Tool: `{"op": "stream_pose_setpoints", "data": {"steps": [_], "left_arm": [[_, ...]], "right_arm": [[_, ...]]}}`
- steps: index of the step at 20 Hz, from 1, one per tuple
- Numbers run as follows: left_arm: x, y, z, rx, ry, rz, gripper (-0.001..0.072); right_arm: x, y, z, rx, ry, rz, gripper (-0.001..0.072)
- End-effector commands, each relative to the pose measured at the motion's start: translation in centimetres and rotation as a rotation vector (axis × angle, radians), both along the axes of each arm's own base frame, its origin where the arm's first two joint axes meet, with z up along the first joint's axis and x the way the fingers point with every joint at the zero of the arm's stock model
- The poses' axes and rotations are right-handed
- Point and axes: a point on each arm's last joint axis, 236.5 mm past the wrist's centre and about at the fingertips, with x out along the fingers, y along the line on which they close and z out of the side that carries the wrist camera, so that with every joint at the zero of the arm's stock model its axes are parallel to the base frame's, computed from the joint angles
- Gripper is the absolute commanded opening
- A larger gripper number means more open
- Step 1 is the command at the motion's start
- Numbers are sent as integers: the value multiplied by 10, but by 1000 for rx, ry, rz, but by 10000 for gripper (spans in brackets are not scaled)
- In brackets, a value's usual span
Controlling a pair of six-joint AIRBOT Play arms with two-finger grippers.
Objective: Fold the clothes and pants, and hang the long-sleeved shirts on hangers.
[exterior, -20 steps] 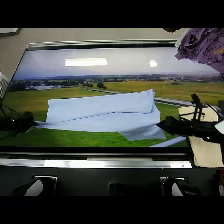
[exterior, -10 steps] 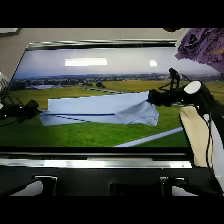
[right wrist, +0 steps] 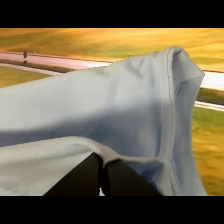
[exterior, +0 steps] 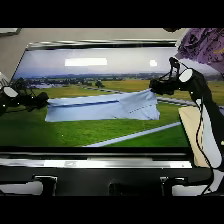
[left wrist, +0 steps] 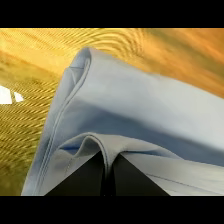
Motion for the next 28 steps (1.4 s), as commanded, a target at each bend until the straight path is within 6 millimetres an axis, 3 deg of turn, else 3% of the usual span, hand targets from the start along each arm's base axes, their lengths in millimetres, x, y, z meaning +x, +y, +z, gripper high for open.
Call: {"op": "stream_pose_setpoints", "data": {"steps": [1,7,9,10,11,12,13,15,17,19,20,22,23,26,28], "left_arm": [[12,-6,-14,41,24,-60,14],[18,-15,-34,39,41,-76,21],[19,-19,-38,39,43,-84,71],[22,-20,-36,42,32,-83,159],[24,-19,-33,37,27,-66,383],[27,-18,-27,35,20,-58,597],[29,-15,-18,36,16,-62,689],[29,4,5,80,35,-24,689],[21,41,33,202,73,62,689],[17,66,63,307,65,98,689],[20,70,77,323,37,102,689],[21,70,93,329,-1,107,689],[21,69,96,329,-7,107,689],[21,68,95,325,-3,107,688],[21,68,95,324,-3,109,688]], "right_arm": [[8,-1,-20,-2,27,-6,27],[17,5,-54,38,65,-32,29],[17,8,-59,55,76,-36,30],[17,9,-59,61,77,-36,31],[16,11,-58,72,79,-36,57],[14,12,-54,82,88,-31,149],[12,14,-48,84,95,-19,224],[9,9,-22,53,104,1,344],[6,-17,7,19,134,-36,382],[2,-54,19,70,156,-90,449],[-1,-70,17,125,173,-105,452],[-10,-83,6,264,215,-63,506],[-15,-85,-3,329,244,-37,593],[-27,-84,-39,380,320,43,609],[-23,-79,-57,417,323,58,609]]}}
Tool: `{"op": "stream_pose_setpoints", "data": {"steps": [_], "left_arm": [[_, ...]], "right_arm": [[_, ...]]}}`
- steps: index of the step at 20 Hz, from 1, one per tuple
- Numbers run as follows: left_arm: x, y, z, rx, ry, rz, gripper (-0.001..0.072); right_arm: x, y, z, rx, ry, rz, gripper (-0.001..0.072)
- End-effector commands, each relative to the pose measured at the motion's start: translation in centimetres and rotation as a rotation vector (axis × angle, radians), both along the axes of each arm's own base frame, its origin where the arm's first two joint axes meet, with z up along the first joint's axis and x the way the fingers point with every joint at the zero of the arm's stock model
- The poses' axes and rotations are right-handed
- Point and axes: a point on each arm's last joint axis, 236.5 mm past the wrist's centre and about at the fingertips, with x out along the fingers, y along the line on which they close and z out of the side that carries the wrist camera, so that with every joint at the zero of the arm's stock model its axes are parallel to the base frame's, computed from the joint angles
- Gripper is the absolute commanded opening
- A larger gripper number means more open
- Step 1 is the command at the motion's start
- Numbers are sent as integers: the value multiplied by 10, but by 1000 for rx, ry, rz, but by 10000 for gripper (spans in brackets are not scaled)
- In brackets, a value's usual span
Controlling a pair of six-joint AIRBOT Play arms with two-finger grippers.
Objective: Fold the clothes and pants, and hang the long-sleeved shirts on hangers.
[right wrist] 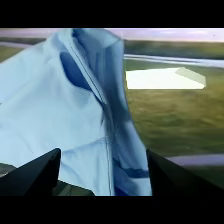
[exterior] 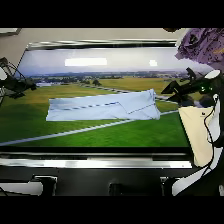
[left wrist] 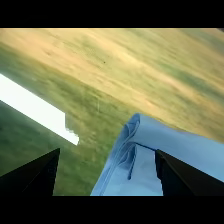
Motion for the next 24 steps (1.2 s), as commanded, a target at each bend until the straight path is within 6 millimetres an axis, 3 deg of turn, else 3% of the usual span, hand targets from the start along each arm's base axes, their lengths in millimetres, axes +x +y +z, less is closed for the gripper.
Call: {"op": "stream_pose_setpoints", "data": {"steps": [1,4,9,14,15,17,18,19,21,22,24], "left_arm": [[-1,3,5,12,-2,10,688],[-1,3,5,12,-2,10,688],[-1,3,5,4,-6,28,688],[1,-4,2,-36,-13,39,688],[2,-8,2,-55,-16,39,688],[5,-22,1,-108,-26,33,681],[9,-32,-1,-144,-32,23,666],[14,-51,-3,-194,-41,-7,618],[26,-98,-9,-287,-56,-88,307],[31,-123,-14,-322,-58,-120,185],[40,-186,-29,-400,-53,-195,18]], "right_arm": [[-5,9,-28,122,22,62,609],[-3,17,-48,188,43,64,609],[-2,29,-63,239,67,62,608],[-7,72,-73,180,88,160,552],[-10,81,-77,157,97,187,444],[-9,92,-76,147,88,207,107],[-8,91,-69,144,76,205,30],[-6,89,-60,131,70,192,30],[-7,72,-37,21,59,180,29],[-8,63,-21,-32,46,164,29],[-11,45,15,-135,6,130,29]]}}
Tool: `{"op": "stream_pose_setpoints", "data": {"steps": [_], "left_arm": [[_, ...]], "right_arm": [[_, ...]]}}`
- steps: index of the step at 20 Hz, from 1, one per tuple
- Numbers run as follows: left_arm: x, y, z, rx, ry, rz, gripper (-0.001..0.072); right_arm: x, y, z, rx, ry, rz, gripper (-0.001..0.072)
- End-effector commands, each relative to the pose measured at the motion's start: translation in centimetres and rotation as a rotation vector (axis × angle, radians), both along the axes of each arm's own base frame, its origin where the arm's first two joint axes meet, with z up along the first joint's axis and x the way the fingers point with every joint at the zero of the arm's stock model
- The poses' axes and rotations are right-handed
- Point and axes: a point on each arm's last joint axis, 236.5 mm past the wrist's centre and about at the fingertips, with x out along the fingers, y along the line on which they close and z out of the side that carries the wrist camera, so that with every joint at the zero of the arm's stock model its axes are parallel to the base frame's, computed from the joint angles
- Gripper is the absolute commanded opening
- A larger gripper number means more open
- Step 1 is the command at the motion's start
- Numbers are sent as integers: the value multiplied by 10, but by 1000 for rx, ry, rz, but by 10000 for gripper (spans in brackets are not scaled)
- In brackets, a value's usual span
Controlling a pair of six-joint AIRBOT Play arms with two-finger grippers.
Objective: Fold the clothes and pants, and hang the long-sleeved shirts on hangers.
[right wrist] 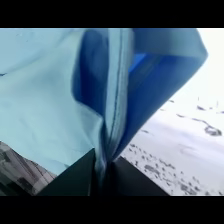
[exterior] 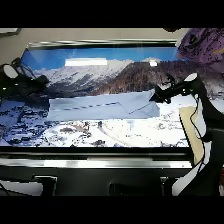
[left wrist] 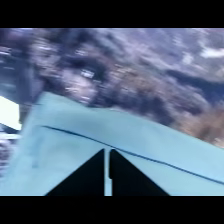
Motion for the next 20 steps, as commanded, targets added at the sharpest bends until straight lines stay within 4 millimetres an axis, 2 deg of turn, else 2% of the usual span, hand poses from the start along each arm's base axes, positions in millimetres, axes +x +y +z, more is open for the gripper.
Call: {"op": "stream_pose_setpoints", "data": {"steps": [1,4,7,9,12,14,16,20], "left_arm": [[12,-113,-20,-184,-14,-127,17],[3,-222,-47,-351,21,-211,17],[-16,-316,-64,-500,45,-258,16],[-31,-375,-64,-591,50,-322,16],[-55,-452,-63,-666,68,-420,17],[-69,-494,-61,-719,78,-462,16],[-83,-524,-70,-749,118,-457,16],[-103,-556,-99,-818,215,-345,16]], "right_arm": [[-7,-31,55,-186,-61,-64,29],[-22,-60,103,-338,-123,-109,29],[-38,-76,138,-431,-174,-115,29],[-47,-85,157,-475,-195,-137,29],[-54,-85,177,-486,-231,-154,29],[-57,-84,184,-487,-241,-159,29],[-59,-83,188,-483,-247,-160,29],[-64,-82,195,-483,-254,-161,29]]}}
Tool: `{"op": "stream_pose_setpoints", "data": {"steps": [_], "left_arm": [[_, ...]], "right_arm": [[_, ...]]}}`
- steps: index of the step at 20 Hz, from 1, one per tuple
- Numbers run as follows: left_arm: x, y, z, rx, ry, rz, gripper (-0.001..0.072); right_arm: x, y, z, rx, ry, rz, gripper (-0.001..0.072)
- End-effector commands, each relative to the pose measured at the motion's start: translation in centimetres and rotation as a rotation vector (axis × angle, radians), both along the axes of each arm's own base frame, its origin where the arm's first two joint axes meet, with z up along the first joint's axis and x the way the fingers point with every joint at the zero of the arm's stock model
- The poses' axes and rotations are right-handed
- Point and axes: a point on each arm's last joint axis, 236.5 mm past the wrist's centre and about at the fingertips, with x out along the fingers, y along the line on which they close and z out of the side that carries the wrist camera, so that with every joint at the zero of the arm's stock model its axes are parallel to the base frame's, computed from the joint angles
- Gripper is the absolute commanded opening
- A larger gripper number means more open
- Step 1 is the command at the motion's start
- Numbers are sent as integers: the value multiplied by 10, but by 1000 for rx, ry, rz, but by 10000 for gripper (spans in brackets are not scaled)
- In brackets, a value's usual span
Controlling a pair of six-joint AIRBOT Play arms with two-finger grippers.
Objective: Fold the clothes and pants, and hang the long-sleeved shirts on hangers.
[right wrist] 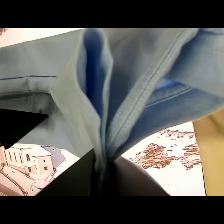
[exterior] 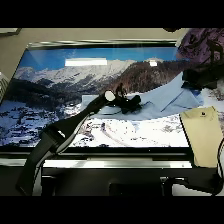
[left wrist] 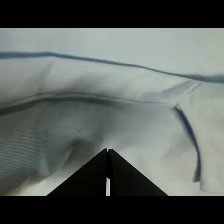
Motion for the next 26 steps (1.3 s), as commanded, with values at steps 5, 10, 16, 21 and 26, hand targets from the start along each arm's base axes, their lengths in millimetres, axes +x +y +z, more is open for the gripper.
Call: {"op": "stream_pose_setpoints", "data": {"steps": [5,10,16,21,26], "left_arm": [[-12,-41,-17,-68,109,123,15],[10,6,4,-7,86,59,14],[60,219,82,517,-167,-16,15],[58,407,170,893,-268,43,16],[48,495,221,930,-268,221,17]], "right_arm": [[-12,1,18,-12,-25,1,29],[-9,2,20,5,-34,-33,29],[15,84,45,266,-114,-83,27],[31,208,46,379,-160,-26,27],[34,315,2,452,-111,29,27]]}}
